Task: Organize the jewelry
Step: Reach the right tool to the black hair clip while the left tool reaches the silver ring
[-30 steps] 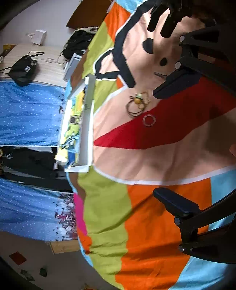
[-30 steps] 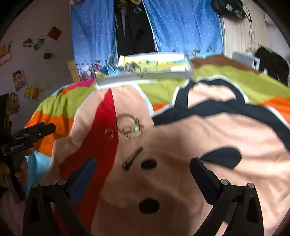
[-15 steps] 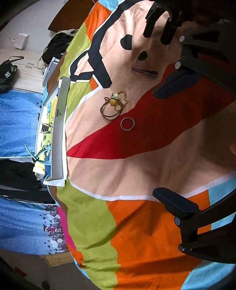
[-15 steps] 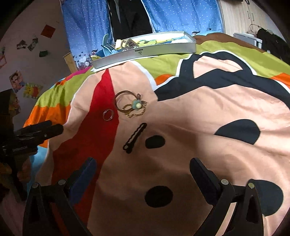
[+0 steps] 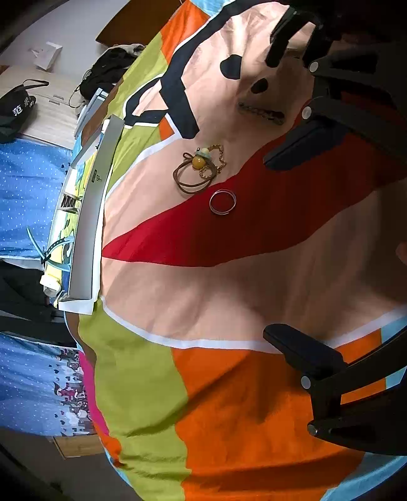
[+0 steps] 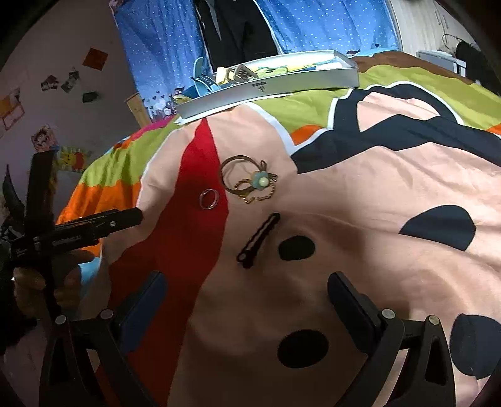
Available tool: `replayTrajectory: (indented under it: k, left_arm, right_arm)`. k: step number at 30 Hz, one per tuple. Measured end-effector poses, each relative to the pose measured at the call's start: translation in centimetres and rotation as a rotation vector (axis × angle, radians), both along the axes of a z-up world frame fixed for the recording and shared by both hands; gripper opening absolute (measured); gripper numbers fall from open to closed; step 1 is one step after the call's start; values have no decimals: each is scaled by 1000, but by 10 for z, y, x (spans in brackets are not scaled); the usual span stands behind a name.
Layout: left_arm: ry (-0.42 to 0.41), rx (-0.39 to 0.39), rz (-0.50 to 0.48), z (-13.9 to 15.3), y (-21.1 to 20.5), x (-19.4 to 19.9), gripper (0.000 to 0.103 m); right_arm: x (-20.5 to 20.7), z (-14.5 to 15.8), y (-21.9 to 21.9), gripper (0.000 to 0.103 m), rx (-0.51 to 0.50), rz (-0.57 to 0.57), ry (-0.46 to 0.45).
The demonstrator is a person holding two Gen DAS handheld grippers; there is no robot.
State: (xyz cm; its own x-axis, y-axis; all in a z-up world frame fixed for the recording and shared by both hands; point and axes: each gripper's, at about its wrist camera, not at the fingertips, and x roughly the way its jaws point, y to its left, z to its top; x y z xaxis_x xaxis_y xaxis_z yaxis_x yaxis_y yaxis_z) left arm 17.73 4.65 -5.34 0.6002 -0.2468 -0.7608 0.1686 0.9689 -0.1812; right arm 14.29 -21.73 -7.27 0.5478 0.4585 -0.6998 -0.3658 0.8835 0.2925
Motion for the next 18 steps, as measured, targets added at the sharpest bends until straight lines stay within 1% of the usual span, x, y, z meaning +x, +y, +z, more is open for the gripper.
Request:
replayTrajectory:
  k: [2, 4, 12, 13, 15, 18]
  left_arm:
    - [2, -6, 2, 0, 2, 1, 96]
    - [1, -10, 3, 1, 3, 1, 96]
    - [-14, -18, -9, 5, 2, 0, 96]
    - [-16, -19, -13, 5, 1, 0, 96]
    - [-25, -20, -27, 6, -1, 1, 96]
    - [-42, -27, -55, 7, -5, 3, 96]
  right_arm:
    - [0, 0, 3, 103, -3, 8, -4]
    - [0, 1, 5, 100, -3, 16, -8]
    - [9, 0, 16, 72, 15, 50, 11]
    - [10, 0, 17, 70, 19, 51, 16]
    - [13, -2, 18, 64, 23, 47, 30]
    - [19, -7, 18, 56, 6, 22, 56]
